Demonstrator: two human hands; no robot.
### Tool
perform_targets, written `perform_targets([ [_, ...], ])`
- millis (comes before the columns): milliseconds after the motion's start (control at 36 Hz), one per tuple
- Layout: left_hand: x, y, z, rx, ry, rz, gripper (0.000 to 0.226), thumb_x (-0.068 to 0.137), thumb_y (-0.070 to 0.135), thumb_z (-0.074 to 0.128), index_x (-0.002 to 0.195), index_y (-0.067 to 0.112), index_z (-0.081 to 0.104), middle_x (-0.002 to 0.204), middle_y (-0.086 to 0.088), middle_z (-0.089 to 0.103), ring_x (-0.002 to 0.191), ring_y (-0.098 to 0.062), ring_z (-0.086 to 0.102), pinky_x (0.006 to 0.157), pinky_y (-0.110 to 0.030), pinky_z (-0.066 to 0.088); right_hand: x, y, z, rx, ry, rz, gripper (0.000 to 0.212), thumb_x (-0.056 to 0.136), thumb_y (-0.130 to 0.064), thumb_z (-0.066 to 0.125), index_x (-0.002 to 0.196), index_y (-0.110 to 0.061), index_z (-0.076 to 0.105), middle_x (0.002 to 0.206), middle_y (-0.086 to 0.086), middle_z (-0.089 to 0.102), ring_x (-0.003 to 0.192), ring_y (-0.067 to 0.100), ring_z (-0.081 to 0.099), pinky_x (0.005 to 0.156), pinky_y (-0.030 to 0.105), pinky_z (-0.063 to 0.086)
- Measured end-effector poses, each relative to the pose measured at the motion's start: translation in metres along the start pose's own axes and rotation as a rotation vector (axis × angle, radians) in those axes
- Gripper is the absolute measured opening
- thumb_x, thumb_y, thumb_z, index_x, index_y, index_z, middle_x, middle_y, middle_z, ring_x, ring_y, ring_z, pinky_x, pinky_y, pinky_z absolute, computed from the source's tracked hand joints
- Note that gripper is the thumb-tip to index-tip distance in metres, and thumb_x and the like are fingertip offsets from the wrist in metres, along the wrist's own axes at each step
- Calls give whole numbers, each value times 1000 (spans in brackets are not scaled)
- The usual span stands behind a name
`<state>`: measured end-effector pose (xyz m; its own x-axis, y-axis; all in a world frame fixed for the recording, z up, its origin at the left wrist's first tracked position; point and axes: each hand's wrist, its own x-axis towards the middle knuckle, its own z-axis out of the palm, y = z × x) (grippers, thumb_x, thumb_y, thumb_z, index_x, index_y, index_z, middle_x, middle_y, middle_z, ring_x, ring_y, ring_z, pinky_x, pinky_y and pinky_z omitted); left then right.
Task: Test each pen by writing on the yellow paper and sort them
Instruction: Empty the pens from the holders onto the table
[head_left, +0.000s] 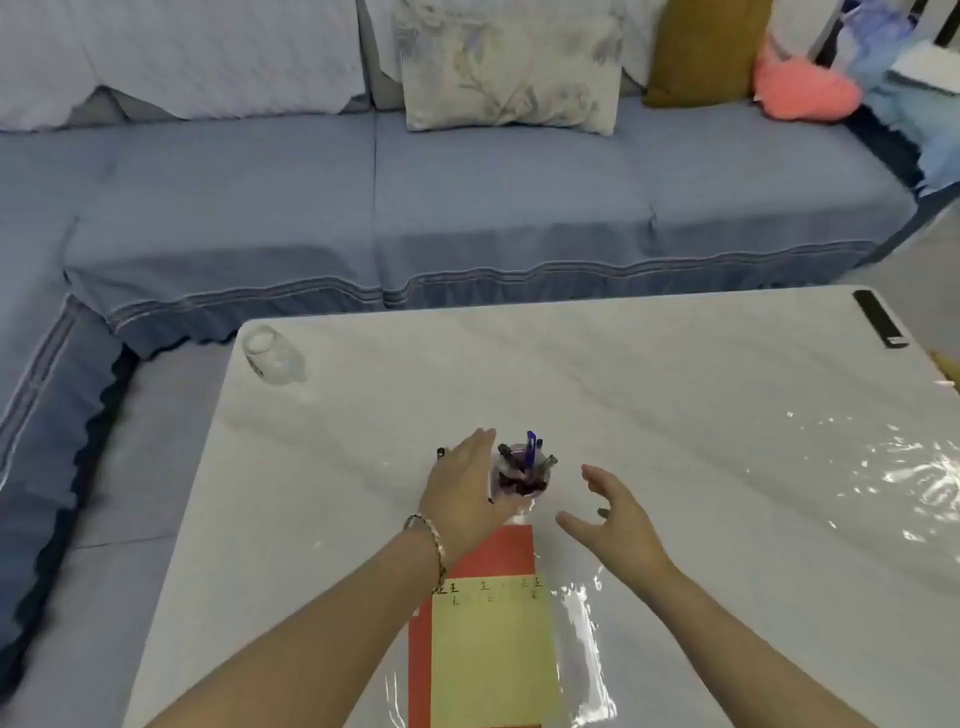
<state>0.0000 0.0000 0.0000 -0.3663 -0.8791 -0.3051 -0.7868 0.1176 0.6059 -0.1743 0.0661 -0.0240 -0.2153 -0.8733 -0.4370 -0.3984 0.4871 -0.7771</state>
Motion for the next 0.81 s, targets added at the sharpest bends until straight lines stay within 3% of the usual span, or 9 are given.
perform_targets([
  [56,21,-7,16,148,36,112,78,77,51,64,135,10,31,127,1,45,122,-20,41,97,-25,27,23,20,10,-20,-6,-7,78,75,-18,75,141,-14,32,144,-1,39,131,14,37,106,28,34],
  [194,73,-39,54,502,-90,149,96,72,68,56,141,12,21,137,-2,41,127,-20,36,112,-36,7,79,66,41,-19,-65,-48,94,69,-19,81,144,-15,24,146,-5,33,134,11,32,108,28,30],
  [278,90,-45,62,611,-18,215,75,71,67,57,123,16,40,108,2,60,107,-19,51,111,-38,6,101,78,58,32,-96,-148,76,63,-22,84,124,-33,40,127,-19,47,115,-3,45,92,14,33],
  [389,99,-47,70,589,11,248,51,73,62,59,99,19,52,93,5,63,95,-14,56,107,-32,14,120,94,76,123,-55,-256,66,60,-15,85,114,-31,50,107,-18,61,98,-7,55,78,7,42],
  [444,100,-50,73,599,52,294,46,73,61,59,94,21,54,85,6,60,83,-15,54,90,-26,29,125,100,80,140,-26,-307,67,58,-10,83,112,-32,52,104,-17,63,97,-3,58,78,11,45],
  [500,97,-49,71,639,90,340,44,72,61,59,87,21,54,71,7,52,71,-17,48,62,-24,28,126,103,79,150,5,-373,64,56,-4,82,106,-35,55,102,-22,64,96,-5,59,77,10,44],
  [583,91,-44,70,647,90,388,43,73,60,60,84,19,55,60,9,42,65,-15,41,58,-26,21,120,101,71,148,45,-476,59,53,-8,80,100,-35,57,96,-27,65,91,-7,60,78,4,39],
  [694,79,-31,67,506,150,463,46,75,56,63,99,17,60,75,4,59,76,-16,51,66,-29,35,108,95,48,119,128,-555,62,53,-9,81,101,-41,58,99,-25,64,94,-5,59,79,4,40],
  [806,56,-14,82,-104,274,436,54,79,40,68,126,24,50,106,5,64,88,-10,60,81,-29,48,81,88,19,24,241,-570,68,46,-23,83,99,-51,50,108,-21,54,103,-6,51,75,4,40],
])
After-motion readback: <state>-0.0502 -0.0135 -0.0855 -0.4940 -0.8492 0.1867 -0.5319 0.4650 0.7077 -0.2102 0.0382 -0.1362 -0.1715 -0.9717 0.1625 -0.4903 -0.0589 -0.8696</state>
